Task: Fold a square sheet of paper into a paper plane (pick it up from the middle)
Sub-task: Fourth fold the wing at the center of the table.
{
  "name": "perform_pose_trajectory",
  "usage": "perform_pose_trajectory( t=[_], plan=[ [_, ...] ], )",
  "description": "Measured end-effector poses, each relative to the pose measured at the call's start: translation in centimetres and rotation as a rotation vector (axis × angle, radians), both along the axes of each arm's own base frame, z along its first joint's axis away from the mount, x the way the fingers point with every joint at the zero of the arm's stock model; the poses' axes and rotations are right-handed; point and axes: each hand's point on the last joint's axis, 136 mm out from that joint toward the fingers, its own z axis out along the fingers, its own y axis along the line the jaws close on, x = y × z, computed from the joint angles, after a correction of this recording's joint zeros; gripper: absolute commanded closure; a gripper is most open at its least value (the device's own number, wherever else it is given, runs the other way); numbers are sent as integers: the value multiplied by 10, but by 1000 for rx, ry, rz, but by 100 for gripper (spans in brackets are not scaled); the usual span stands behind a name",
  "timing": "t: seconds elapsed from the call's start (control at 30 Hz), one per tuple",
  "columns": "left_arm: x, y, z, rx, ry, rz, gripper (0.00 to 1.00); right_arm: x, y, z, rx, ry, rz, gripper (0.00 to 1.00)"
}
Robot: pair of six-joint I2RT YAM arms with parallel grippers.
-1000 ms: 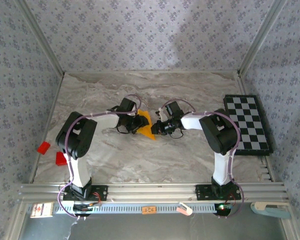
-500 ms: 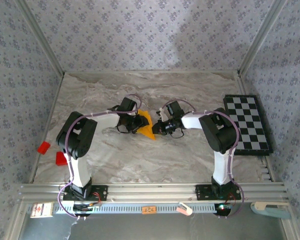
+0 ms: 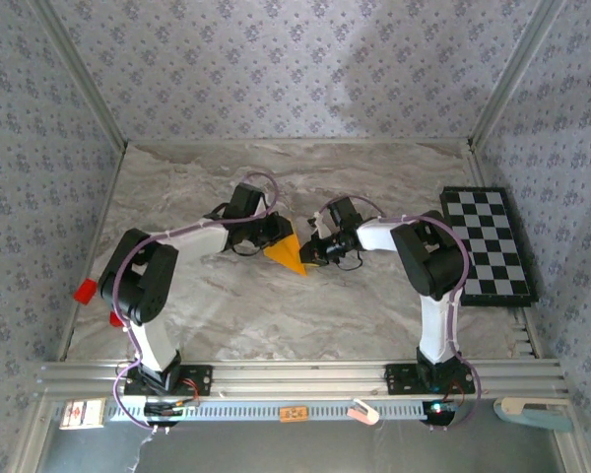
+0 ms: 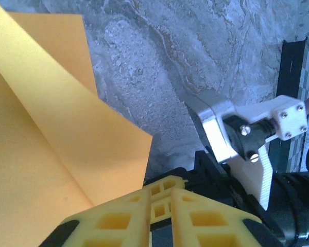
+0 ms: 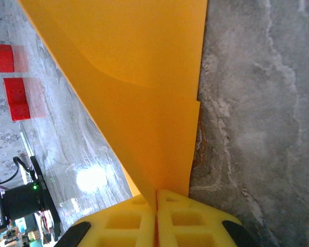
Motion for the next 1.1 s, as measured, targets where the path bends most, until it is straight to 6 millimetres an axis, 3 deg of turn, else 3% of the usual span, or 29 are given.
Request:
perform_pose_trajectory(
  t=[0.47, 1.1],
  plan=[
    [-3, -10, -23, -55, 44, -30, 87, 0, 0, 0, 17, 21, 4, 90],
    [2, -4, -47, -28, 87, -14, 88, 0, 0, 2, 28, 28, 8, 85]
  ],
)
